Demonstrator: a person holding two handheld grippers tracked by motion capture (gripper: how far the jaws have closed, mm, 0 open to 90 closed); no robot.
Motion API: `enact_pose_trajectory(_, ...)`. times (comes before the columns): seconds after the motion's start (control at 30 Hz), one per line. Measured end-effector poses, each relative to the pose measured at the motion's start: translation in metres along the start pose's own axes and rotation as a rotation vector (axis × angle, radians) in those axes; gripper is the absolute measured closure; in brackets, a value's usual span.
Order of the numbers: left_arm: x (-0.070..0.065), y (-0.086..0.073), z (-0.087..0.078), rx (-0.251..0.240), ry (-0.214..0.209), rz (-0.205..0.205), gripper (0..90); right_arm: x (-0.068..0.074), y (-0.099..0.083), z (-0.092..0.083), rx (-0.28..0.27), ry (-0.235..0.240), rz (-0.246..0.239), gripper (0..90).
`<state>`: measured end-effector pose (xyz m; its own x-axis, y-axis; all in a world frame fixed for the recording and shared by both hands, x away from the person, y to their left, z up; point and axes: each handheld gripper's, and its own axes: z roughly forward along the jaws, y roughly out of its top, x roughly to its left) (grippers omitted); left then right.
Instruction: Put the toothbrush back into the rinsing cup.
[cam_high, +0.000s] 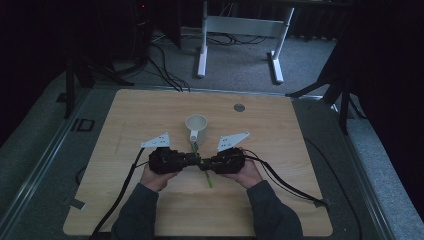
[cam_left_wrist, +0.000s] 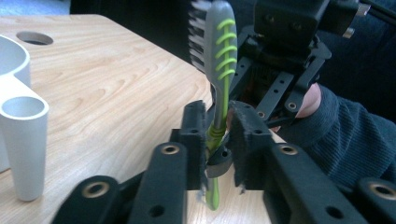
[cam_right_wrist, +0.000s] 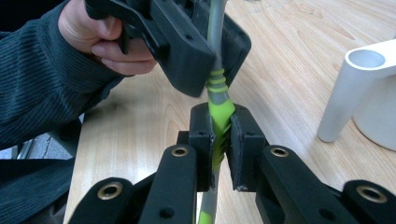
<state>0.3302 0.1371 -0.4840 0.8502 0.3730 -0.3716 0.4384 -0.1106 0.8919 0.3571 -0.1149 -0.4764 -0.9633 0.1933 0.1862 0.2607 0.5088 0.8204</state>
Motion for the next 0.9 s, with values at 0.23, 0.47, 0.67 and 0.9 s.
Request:
enact_pose_trajectory(0.23,-0.002,0.003,-0.006,-0.01,0.028,0.011,65.1,-0.002,0.001,-0.006,-0.029,-0.029,0.009,81.0)
enact_pose_trajectory(0.47,-0.004,0.0,-0.008,0.009,0.076,0.031,59.3,-0.003,0.002,-0.012,-0.062,-0.056,0.01,81.1)
enact_pose_trajectory(0.67,-0.002,-0.005,-0.008,0.029,0.121,0.027,56.5,-0.004,0.004,-0.016,-0.096,-0.088,0.013,81.0)
enact_pose_trajectory(0.9,0.0,-0.009,-0.01,0.045,0.173,0.026,56.3,-0.006,0.005,-0.019,-0.136,-0.113,0.017,81.0)
